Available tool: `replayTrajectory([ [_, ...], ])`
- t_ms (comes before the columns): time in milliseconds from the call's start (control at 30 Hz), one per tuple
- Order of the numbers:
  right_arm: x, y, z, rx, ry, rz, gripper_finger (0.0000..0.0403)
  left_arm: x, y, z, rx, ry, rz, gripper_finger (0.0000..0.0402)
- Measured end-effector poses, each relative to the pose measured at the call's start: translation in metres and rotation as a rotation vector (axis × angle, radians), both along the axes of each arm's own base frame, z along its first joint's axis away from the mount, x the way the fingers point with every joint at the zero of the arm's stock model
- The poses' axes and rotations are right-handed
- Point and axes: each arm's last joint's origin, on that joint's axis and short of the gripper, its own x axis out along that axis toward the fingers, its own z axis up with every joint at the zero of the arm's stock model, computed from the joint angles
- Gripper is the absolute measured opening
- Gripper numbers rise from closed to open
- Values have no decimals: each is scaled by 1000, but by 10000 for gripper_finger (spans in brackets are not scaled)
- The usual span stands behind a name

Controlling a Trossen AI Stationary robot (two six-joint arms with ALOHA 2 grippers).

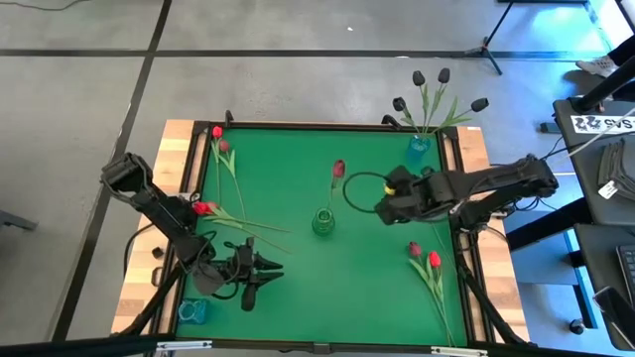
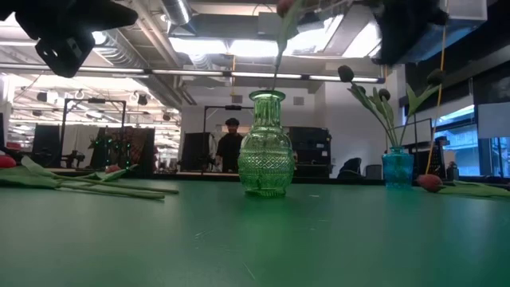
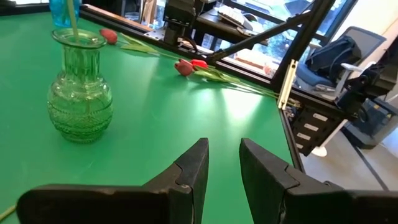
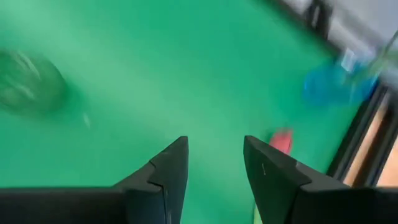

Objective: Sort flowers into vase by color
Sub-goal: Put the middle right pink flower into the green vase

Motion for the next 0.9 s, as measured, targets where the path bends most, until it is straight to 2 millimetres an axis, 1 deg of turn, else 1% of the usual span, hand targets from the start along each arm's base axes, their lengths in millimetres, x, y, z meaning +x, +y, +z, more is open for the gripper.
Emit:
replayTrajectory([
  [100,-9,1,-30,100,40,-46,154,-1,-1,0,-2,-1,-5,88],
  [200,-20,0,-64,181,64,-102,154,-3,-3,0,-7,-3,-16,88],
  [300,-34,-10,-94,233,105,-222,154,-4,-6,3,-38,-25,-24,88],
  [400,-46,-23,-118,250,176,-344,154,-7,-9,5,-56,-42,-38,88],
  [500,-51,-37,-132,251,201,-383,154,-8,-11,6,-46,-45,-49,88],
  [600,-51,-58,-141,269,202,-379,154,-8,-11,6,-44,-47,-45,88],
  [767,-58,-96,-142,265,237,-410,154,-6,-9,6,-42,-46,-35,88],
  [833,-61,-110,-144,310,250,-406,154,-6,-9,5,-41,-45,-34,88],
  [900,-61,-121,-149,369,226,-387,154,-6,-9,5,-34,-39,-35,88],
])
